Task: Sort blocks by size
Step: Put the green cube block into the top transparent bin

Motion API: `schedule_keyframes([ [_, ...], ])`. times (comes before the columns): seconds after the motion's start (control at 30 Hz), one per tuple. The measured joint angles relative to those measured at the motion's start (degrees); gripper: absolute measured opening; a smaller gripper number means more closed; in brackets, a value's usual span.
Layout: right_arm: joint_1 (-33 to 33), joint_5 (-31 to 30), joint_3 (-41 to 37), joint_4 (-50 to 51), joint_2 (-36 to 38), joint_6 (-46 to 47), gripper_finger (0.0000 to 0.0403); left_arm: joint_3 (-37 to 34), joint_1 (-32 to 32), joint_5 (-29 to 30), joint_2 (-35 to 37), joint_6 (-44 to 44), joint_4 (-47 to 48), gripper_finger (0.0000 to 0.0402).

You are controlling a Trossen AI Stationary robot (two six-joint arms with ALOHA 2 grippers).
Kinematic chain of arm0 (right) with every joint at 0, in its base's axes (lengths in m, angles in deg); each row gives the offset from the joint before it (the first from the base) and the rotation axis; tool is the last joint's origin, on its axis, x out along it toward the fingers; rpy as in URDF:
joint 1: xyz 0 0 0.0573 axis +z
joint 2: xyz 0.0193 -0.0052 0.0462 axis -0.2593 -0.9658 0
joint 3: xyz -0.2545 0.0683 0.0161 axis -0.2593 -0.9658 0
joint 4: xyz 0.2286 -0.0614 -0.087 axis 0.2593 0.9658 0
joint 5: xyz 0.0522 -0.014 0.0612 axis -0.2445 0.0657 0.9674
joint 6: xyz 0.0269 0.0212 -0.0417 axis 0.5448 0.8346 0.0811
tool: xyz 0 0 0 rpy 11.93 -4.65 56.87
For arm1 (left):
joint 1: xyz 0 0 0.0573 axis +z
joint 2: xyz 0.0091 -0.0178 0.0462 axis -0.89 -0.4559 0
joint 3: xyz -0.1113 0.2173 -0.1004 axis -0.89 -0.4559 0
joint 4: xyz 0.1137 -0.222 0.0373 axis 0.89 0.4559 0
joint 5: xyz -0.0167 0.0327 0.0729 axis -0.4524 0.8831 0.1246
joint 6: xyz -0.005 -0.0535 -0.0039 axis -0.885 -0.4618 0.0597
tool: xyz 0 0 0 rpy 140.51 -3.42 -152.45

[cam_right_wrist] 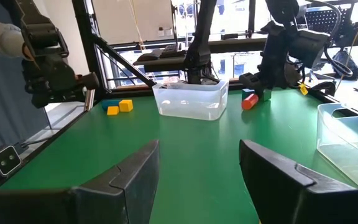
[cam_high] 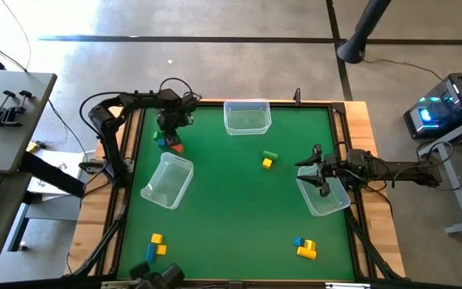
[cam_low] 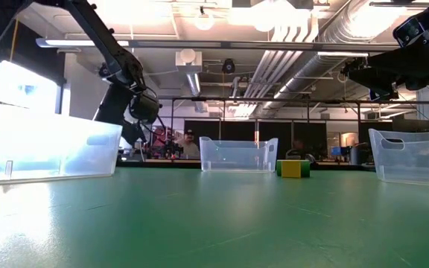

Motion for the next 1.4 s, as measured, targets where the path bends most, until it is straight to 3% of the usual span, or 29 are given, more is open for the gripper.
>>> schedule_keyframes([
  [0.17,0.0,0.0,0.0,0.0,0.0,0.0,0.0214,4.9,-0.4,5.6,0.0,0.0,2.4,0.0101],
  [0.3,0.0,0.0,0.0,0.0,0.0,0.0,0.0214,11.9,-2.1,6.4,0.0,0.9,3.5,0.0101],
  [0.47,0.0,0.0,0.0,0.0,0.0,0.0,0.0214,21.7,-5.7,6.1,0.0,0.6,1.3,0.01],
  [0.63,0.0,0.0,0.0,0.0,0.0,0.0,0.0214,28.3,-9.9,0.5,0.0,2.2,-8.7,0.01],
  [0.87,0.0,0.0,0.0,0.0,0.0,0.0,0.0214,29.0,-12.1,-10.2,-1.2,1.0,-30.2,0.01],
  [1.03,0.0,0.0,0.0,0.0,0.0,0.0,0.0214,29.0,-12.0,-14.7,-5.6,-1.4,-39.8,0.01],
  [1.4,0.0,0.0,0.0,0.0,0.0,0.0,0.0214,29.0,-11.9,-14.8,-12.1,-1.6,-42.0,0.0119],
])
